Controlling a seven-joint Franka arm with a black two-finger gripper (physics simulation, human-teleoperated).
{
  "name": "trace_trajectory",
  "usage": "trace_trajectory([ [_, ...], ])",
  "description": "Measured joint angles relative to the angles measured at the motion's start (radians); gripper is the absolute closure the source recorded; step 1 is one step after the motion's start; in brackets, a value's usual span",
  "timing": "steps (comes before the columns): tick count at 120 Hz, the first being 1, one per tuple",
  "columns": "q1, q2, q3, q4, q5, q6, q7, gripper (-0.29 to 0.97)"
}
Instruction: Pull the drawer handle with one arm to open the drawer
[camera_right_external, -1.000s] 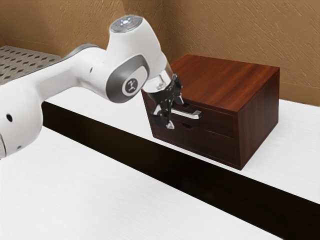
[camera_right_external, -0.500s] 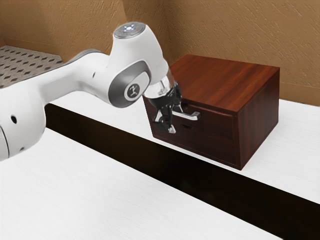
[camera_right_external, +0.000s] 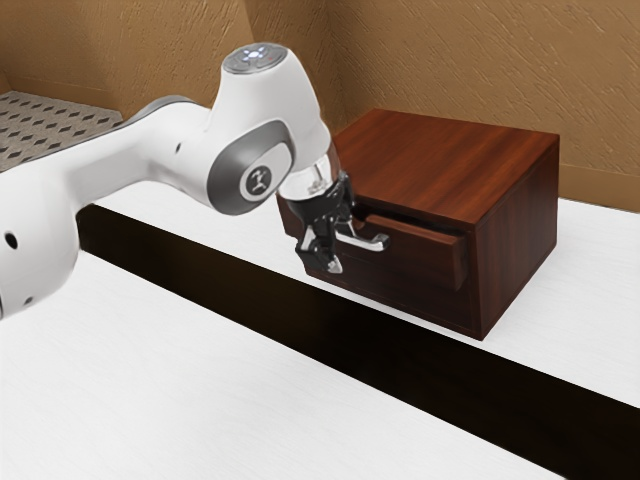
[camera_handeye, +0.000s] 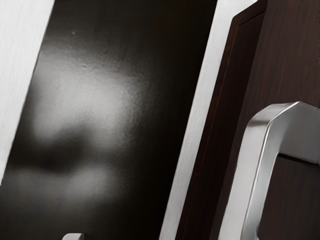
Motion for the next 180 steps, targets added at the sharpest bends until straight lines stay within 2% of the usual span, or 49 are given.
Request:
trace_trajectory([
  [70, 0.008, -0.129, 0.003, -0.141, -0.006, -0.038, -0.010, 0.35],
  [123, 0.033, -0.201, -0.028, -0.207, -0.007, -0.130, -0.012, 0.38],
  [130, -0.001, -0.218, 0.006, -0.225, -0.007, -0.135, -0.013, 0.38],
  [180, 0.014, -0.312, -0.010, -0.323, -0.016, -0.154, -0.023, 0.38],
])
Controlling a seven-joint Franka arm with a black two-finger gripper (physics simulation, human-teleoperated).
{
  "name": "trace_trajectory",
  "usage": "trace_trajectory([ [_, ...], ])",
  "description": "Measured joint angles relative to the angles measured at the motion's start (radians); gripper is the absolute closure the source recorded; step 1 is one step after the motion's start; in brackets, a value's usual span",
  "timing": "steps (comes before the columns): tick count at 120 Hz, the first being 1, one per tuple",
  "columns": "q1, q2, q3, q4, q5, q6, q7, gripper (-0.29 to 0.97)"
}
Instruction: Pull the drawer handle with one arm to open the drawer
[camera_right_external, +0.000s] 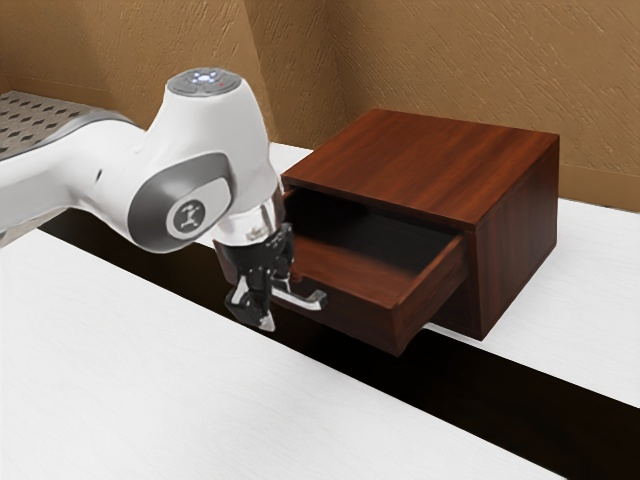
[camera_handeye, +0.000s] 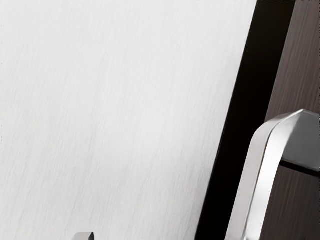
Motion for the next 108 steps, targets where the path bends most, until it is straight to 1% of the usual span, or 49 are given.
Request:
trace_trajectory([
  [39, -0.004, -0.036, -0.003, -0.021, -0.015, -0.040, -0.011, 0.38],
  [89, -0.006, -0.048, -0.002, -0.027, -0.037, -0.093, -0.019, 0.38],
  [108, -0.009, -0.049, -0.001, -0.026, -0.036, -0.098, -0.021, 0.35],
])
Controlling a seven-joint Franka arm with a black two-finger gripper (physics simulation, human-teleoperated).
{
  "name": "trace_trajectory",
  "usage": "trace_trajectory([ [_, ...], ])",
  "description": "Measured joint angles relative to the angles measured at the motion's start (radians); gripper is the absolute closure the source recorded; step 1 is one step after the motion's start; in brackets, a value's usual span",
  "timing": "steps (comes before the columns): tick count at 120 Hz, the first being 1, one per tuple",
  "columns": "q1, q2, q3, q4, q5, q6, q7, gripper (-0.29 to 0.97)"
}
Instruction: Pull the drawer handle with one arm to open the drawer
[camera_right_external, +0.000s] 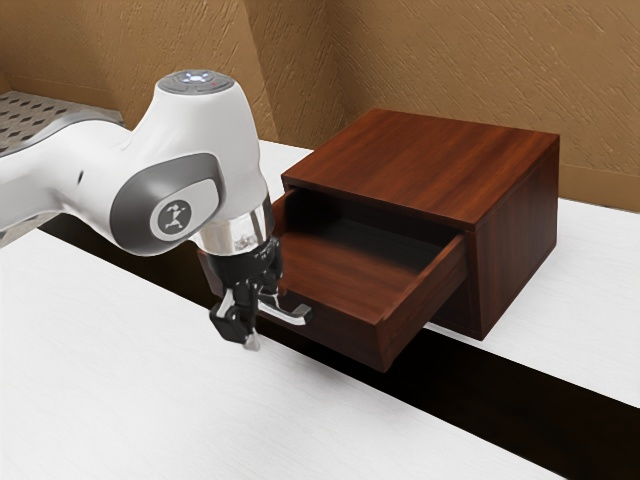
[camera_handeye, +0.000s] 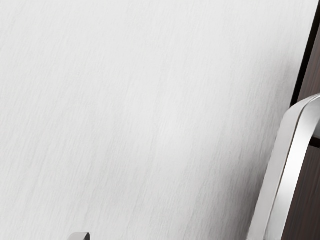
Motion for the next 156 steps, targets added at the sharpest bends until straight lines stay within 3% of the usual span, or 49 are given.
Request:
trace_trajectory([
  [67, -0.005, -0.006, -0.011, 0.035, 0.005, -0.015, 0.007, 0.35],
  [112, -0.005, -0.014, -0.035, 0.078, 0.005, -0.020, 0.015, 0.53],
  [136, -0.004, -0.019, -0.053, 0.197, -0.036, -0.016, -0.012, 0.26],
  [156, -0.005, -0.021, -0.061, 0.299, -0.044, -0.015, -0.035, 0.13],
])
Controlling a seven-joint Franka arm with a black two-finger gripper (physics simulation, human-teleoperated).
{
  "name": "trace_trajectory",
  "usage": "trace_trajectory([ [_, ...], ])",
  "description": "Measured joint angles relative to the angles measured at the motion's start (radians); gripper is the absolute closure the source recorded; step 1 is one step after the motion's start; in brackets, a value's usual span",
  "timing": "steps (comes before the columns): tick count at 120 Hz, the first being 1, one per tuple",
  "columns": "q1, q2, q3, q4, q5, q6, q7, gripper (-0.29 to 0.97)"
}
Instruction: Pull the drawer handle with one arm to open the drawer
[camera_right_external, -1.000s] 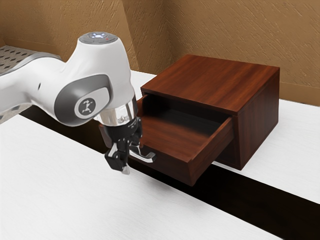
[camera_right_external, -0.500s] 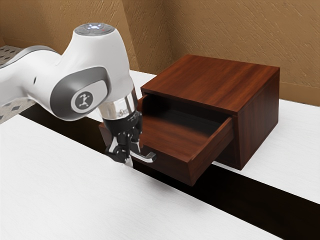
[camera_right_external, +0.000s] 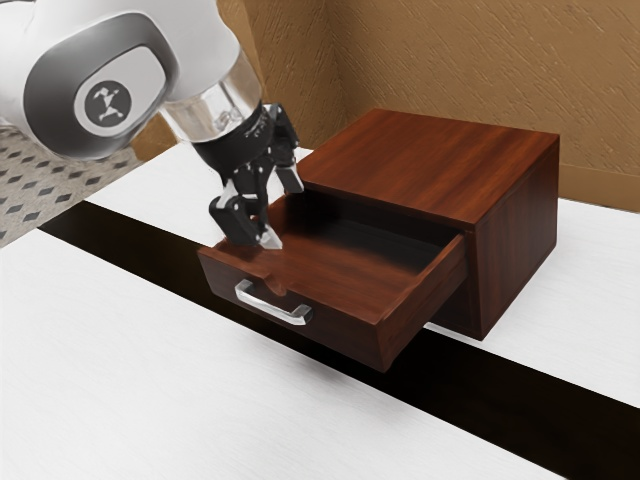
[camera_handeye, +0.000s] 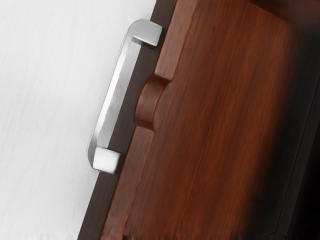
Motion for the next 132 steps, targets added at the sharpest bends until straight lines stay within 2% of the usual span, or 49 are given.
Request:
trace_trajectory([
  [12, 0.001, -0.001, 0.004, 0.040, 0.001, -0.003, 0.040, 0.09],
  [26, 0.003, -0.004, 0.040, 0.065, 0.001, -0.030, 0.179, 0.06],
  [39, 0.006, 0.001, 0.112, 0.074, -0.002, -0.084, 0.409, 0.05],
  [67, 0.015, 0.068, 0.204, 0.066, -0.001, -0.134, 0.949, 0.03],
  [97, 0.008, 0.097, 0.215, 0.063, -0.008, -0.151, 1.371, 0.03],
  [132, 0.007, 0.101, 0.214, 0.055, -0.008, -0.156, 1.686, 0.03],
])
